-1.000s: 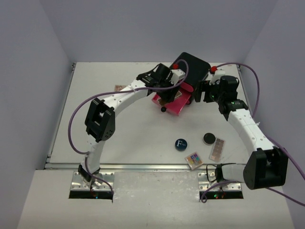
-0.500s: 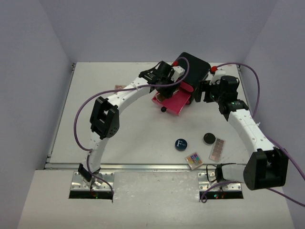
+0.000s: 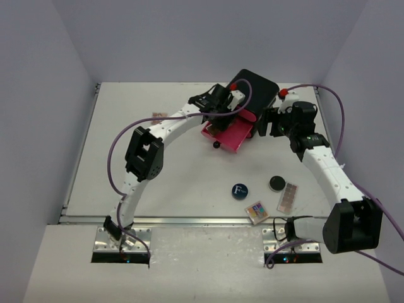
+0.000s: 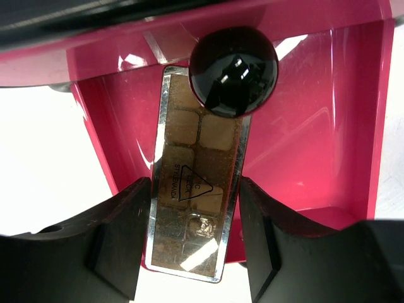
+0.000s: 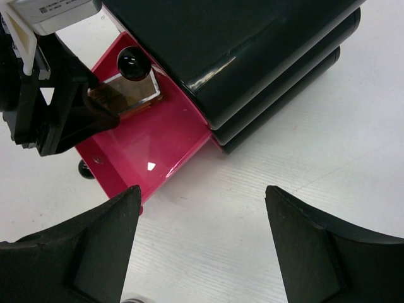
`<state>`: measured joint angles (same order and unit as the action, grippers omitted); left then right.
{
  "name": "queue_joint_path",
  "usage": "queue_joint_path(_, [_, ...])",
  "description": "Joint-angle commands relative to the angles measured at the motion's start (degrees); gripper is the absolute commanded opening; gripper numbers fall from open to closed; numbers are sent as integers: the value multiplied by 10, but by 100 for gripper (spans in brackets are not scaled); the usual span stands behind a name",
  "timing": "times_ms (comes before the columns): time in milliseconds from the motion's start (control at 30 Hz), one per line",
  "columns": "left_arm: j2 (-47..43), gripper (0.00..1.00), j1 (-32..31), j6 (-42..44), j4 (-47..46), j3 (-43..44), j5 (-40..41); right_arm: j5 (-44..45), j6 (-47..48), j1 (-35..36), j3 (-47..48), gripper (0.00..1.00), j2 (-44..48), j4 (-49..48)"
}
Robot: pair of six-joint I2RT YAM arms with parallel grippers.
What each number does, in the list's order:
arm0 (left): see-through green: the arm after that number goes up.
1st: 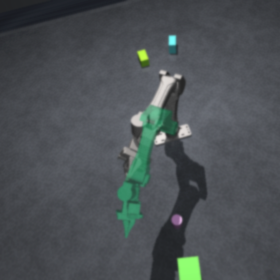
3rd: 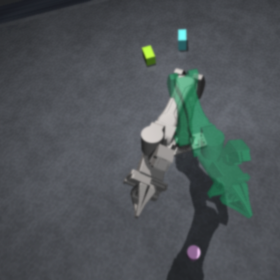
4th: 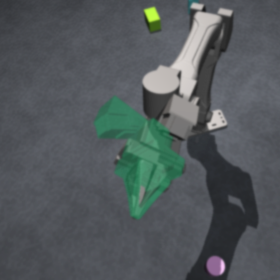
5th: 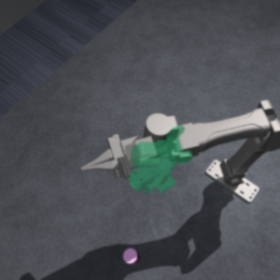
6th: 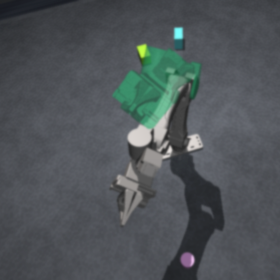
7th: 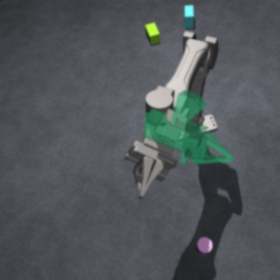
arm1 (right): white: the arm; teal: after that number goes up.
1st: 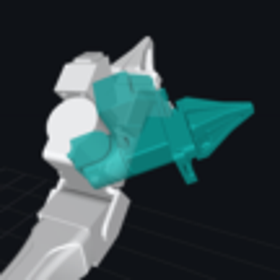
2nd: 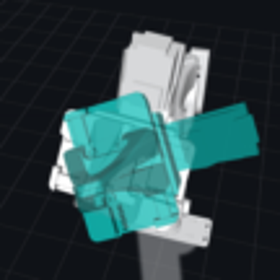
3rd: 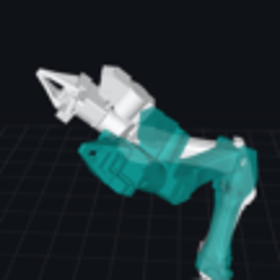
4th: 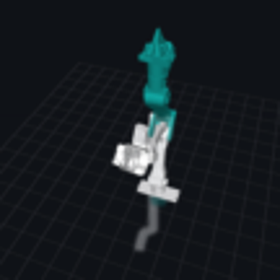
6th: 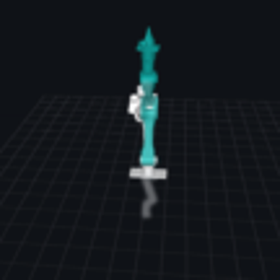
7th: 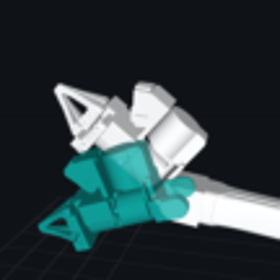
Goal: Organize the makeup
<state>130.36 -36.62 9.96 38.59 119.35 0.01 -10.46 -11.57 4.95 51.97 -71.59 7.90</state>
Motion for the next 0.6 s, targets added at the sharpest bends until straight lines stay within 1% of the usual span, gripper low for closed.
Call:
queue_joint_path(0, [15, 0, 2, -20, -43, 36, 25, 9, 7, -4, -2, 80, 14, -14])
queue_joint_path(400, [36, 0, 2, -41, -86, 28, 49, 9, 9, -4, -4, 80, 14, -15])
queue_joint_path(467, [34, 12, 3, -40, -88, 24, 51, 9, 9, -4, -3, 80, 14, -14])
queue_joint_path(533, [31, 30, 2, -40, -88, 22, 54, 6, 8, -4, -2, 80, 14, -14])
queue_joint_path(567, [28, 38, 2, -39, -89, 20, 55, 6, 8, -4, -2, 80, 14, -13])
